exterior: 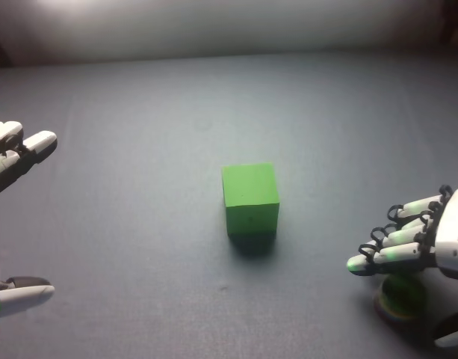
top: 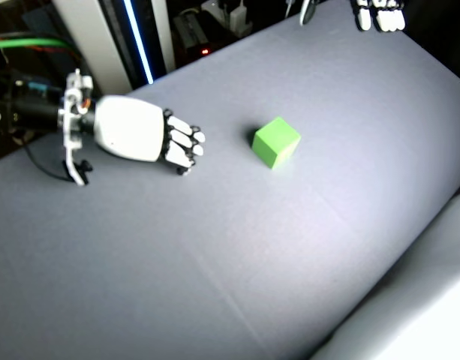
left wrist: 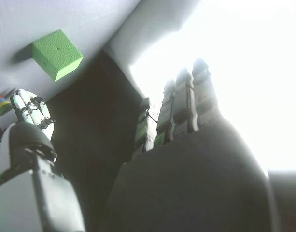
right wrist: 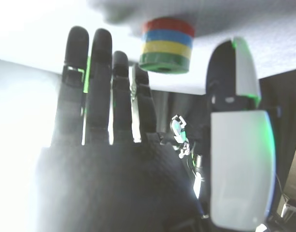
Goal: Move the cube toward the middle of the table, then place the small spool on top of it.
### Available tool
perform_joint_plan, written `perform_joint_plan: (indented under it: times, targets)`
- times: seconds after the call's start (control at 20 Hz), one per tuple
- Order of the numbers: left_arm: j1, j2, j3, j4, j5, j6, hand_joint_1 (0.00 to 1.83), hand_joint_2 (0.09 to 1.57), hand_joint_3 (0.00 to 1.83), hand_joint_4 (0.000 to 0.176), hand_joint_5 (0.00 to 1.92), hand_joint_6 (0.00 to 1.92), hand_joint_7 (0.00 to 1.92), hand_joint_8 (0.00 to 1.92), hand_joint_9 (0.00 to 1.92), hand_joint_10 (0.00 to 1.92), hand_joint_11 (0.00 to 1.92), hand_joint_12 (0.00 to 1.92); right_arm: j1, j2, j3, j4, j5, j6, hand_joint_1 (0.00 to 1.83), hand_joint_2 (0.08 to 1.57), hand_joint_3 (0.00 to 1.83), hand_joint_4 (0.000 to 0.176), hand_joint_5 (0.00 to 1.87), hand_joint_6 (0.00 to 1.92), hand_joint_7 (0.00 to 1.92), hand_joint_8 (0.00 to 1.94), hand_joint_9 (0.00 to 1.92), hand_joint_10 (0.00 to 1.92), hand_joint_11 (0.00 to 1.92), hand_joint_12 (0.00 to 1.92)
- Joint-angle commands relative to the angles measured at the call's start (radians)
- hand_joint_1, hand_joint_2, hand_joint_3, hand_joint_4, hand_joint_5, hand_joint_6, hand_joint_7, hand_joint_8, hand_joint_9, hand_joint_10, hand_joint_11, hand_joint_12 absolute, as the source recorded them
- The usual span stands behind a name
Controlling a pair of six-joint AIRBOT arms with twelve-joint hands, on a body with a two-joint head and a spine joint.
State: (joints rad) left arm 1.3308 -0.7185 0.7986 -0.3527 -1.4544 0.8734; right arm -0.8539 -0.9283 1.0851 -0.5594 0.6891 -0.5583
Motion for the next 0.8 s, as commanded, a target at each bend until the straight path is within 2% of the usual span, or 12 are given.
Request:
perform_joint_plan:
  times: [0.0, 0.1, 0.15, 0.25, 0.3, 0.35, 0.4, 0.5, 0.55, 0.75]
  targets:
    - [-0.003, 0.002, 0.004, -0.007, -0.125, -0.006, 0.6, 0.96, 0.0, 0.169, 0.0, 0.0, 0.0, 0.0, 0.0, 0.0, 0.0, 0.0, 0.014, -0.002, 0.003, 0.021, 0.089, -0.006, 0.91, 1.01, 0.0, 0.009, 0.42, 0.01, 0.5, 0.01, 0.71, 0.02, 0.42, 0.92]
    - [-0.003, 0.002, 0.004, -0.006, -0.125, -0.007, 0.59, 0.97, 0.0, 0.175, 0.0, 0.0, 0.0, 0.0, 0.0, 0.0, 0.0, 0.0, 0.023, -0.008, 0.006, 0.02, 0.08, -0.019, 0.95, 1.02, 0.0, 0.002, 0.44, 0.0, 0.53, 0.01, 0.76, 0.03, 0.44, 0.88]
    - [-0.003, 0.002, 0.004, -0.006, -0.125, -0.007, 0.61, 0.97, 0.0, 0.176, 0.0, 0.0, 0.0, 0.0, 0.0, 0.0, 0.0, 0.0, 0.026, -0.01, 0.007, 0.02, 0.075, -0.025, 1.05, 1.0, 0.0, 0.0, 0.53, 0.0, 0.63, 0.01, 0.86, 0.06, 0.51, 0.93]
    - [-0.002, 0.001, 0.004, -0.005, -0.125, -0.008, 0.6, 0.97, 0.0, 0.176, 0.0, 0.0, 0.0, 0.0, 0.0, 0.0, 0.0, 0.0, 0.029, -0.014, 0.01, 0.02, 0.07, -0.028, 1.11, 1.0, 0.0, 0.0, 0.6, 0.0, 0.72, 0.02, 0.91, 0.1, 0.56, 1.04]
    - [-0.002, 0.001, 0.004, -0.005, -0.125, -0.01, 0.6, 0.96, 0.0, 0.176, 0.0, 0.0, 0.0, 0.0, 0.0, 0.0, 0.0, 0.0, 0.03, -0.017, 0.013, 0.021, 0.067, -0.028, 1.16, 0.99, 0.0, 0.0, 0.66, 0.02, 0.8, 0.03, 0.87, 0.37, 0.62, 1.14]
    - [0.0, 0.0, 0.004, -0.005, -0.125, -0.012, 0.62, 0.97, 0.0, 0.176, 0.0, 0.0, 0.0, 0.0, 0.0, 0.0, 0.0, 0.0, 0.031, -0.021, 0.016, 0.021, 0.063, -0.028, 1.16, 0.99, 0.0, 0.0, 0.71, 0.01, 0.84, 0.07, 0.75, 0.87, 0.71, 1.35]
    - [0.001, 0.0, 0.004, -0.005, -0.125, -0.013, 0.62, 0.97, 0.0, 0.176, 0.0, 0.0, 0.0, 0.0, 0.0, 0.0, 0.0, 0.0, 0.031, -0.023, 0.017, 0.021, 0.062, -0.028, 1.16, 0.99, 0.0, 0.0, 0.76, 0.0, 0.74, 0.42, 0.67, 1.24, 0.77, 1.55]
    - [0.002, -0.001, 0.004, -0.005, -0.126, -0.015, 0.6, 0.97, 0.0, 0.176, 0.0, 0.0, 0.0, 0.0, 0.0, 0.0, 0.0, 0.0, 0.031, -0.024, 0.017, 0.021, 0.062, -0.028, 1.18, 0.95, 0.0, 0.0, 0.85, 0.01, 0.52, 1.14, 0.65, 1.66, 0.85, 1.83]
    - [0.003, -0.001, 0.003, -0.005, -0.126, -0.015, 0.61, 0.97, 0.0, 0.176, 0.0, 0.0, 0.0, 0.0, 0.0, 0.0, 0.0, 0.0, 0.031, -0.026, 0.017, 0.021, 0.062, -0.028, 1.17, 0.94, 0.0, 0.0, 0.87, 0.01, 0.5, 1.21, 0.66, 1.64, 0.86, 1.82]
    - [0.004, -0.001, 0.003, -0.005, -0.128, -0.019, 0.61, 0.96, 0.0, 0.176, 0.0, 0.0, 0.0, 0.0, 0.0, 0.0, 0.0, 0.0, 0.031, -0.027, 0.016, 0.022, 0.062, -0.028, 1.14, 0.9, 0.0, 0.0, 0.84, 0.0, 0.48, 1.16, 0.64, 1.59, 0.85, 1.75]
